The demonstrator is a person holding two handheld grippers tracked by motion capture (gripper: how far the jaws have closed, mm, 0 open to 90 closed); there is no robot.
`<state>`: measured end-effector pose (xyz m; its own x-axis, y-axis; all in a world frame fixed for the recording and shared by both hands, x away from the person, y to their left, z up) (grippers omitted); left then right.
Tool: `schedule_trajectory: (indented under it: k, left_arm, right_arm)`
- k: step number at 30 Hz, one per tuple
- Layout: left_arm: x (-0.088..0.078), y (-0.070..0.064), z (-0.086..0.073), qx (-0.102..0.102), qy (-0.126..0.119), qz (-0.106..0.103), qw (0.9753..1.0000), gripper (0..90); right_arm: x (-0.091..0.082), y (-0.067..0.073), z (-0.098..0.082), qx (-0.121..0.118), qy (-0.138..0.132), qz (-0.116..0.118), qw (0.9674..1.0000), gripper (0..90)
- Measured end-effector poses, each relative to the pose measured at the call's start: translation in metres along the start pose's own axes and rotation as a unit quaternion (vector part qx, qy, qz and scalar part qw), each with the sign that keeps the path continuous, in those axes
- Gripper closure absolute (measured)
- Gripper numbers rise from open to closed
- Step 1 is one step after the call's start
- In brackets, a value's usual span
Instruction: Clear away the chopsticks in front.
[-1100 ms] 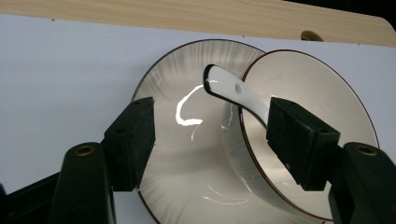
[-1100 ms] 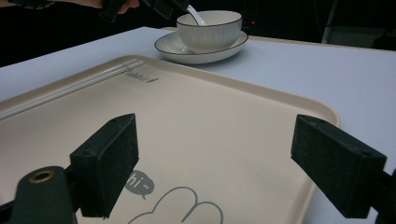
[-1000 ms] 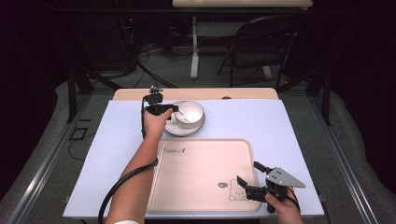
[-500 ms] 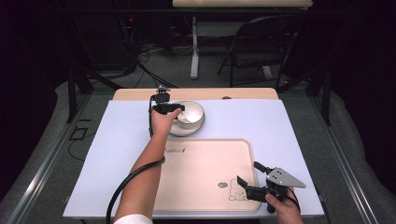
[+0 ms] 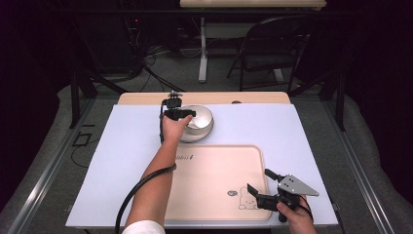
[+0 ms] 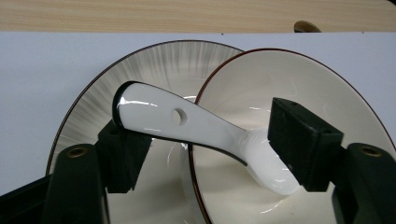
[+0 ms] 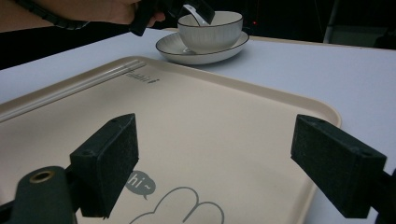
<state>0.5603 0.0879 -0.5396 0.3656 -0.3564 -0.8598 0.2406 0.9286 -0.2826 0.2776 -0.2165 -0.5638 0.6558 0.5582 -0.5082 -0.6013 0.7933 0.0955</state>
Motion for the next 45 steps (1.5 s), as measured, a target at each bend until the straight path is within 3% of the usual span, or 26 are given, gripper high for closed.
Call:
schedule_trajectory:
  k: [3,7,15,25,37,45]
  left_arm:
    - [0.001,0.000,0.000,0.002,-0.003,0.003,1.0000,36.4]
    - [0.002,-0.002,0.001,0.000,-0.008,-0.016,0.9998,42.5]
    - [0.006,-0.003,-0.001,0.014,-0.002,0.002,0.9999,50.6]
    - [0.003,-0.001,-0.003,0.006,-0.009,-0.005,0.9999,55.1]
    - [-0.008,0.004,-0.006,-0.013,-0.019,0.003,0.9997,70.2]
    - [-0.027,0.003,-0.002,-0.007,-0.033,0.015,0.9993,81.3]
  right_arm:
    - [0.000,0.000,0.000,0.000,0.000,0.000,1.0000,14.2]
    - [0.000,-0.001,0.000,-0.001,-0.001,-0.001,1.0000,14.2]
    - [0.000,-0.001,0.000,-0.001,-0.001,0.001,1.0000,14.2]
    - [0.000,0.000,0.000,-0.001,0.000,0.001,1.0000,14.2]
    - [0.001,0.000,0.000,0.002,0.002,0.003,1.0000,14.3]
    - [0.001,0.000,0.000,0.001,0.002,0.003,1.0000,14.3]
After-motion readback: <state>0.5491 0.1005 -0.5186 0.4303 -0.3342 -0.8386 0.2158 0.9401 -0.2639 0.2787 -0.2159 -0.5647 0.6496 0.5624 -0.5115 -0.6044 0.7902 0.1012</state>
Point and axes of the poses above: each handheld gripper's, and its own axes: x roughly forward along the jaws, z roughly out of its top, y roughly to its left, the point moved 4 cm from there along x, roughly forward along the jaws, and after that the axes turned 15 degrees about y, right-handed, at the moved point
